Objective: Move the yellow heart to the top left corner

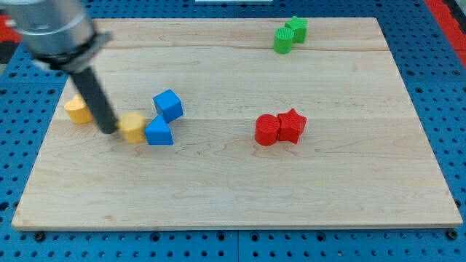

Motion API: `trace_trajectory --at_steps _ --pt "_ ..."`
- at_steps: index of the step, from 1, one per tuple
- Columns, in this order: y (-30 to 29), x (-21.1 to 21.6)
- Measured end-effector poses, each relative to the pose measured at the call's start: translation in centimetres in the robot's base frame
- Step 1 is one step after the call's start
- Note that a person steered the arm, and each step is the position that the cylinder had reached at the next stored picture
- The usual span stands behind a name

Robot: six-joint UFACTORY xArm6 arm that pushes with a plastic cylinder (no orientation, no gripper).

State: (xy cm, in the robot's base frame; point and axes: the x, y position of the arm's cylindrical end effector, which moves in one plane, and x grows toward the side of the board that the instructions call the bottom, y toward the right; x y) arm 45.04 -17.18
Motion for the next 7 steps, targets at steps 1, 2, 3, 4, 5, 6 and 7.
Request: trace_trajectory --at_steps 1,2,3,4,5,6,7 --pt "0.0 1.3" --pt "-3.8 2.2" --pt "-9.6 -1.8" --pt "-6.5 -5.9" --pt "-7.2 -9.0" --pt "-5.7 -5.3" --pt "-11.5 -6.1"
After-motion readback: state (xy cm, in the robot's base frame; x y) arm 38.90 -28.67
